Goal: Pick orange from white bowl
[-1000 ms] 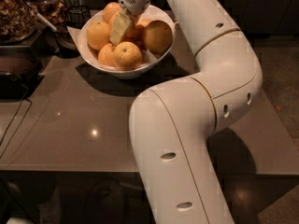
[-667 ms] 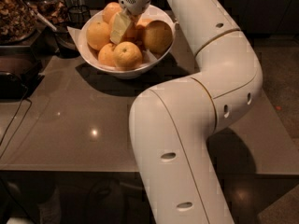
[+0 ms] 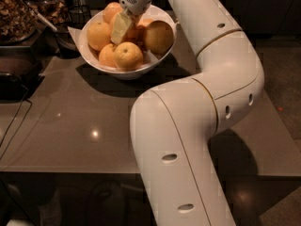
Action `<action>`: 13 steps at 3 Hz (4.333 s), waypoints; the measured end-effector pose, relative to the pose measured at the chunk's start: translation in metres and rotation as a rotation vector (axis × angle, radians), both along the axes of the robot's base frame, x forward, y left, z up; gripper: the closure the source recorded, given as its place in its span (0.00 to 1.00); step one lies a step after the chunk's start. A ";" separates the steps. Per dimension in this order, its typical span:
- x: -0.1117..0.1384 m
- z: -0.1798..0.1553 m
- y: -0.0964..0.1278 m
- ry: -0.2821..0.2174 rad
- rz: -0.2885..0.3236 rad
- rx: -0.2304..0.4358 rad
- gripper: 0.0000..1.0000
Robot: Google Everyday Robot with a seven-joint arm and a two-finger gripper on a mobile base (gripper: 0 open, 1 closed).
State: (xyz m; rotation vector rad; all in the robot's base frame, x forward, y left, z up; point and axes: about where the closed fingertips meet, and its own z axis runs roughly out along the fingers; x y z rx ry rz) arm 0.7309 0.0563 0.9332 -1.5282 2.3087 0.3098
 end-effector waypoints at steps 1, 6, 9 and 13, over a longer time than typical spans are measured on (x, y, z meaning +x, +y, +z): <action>0.000 0.000 0.000 0.000 0.000 0.000 1.00; 0.000 0.001 0.000 -0.002 0.000 0.001 0.58; 0.000 0.001 0.000 -0.002 0.000 0.001 0.00; 0.000 0.001 0.000 -0.002 0.000 0.001 0.64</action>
Offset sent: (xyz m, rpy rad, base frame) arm -0.0652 -0.0259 0.0813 0.2085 -0.1149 0.0289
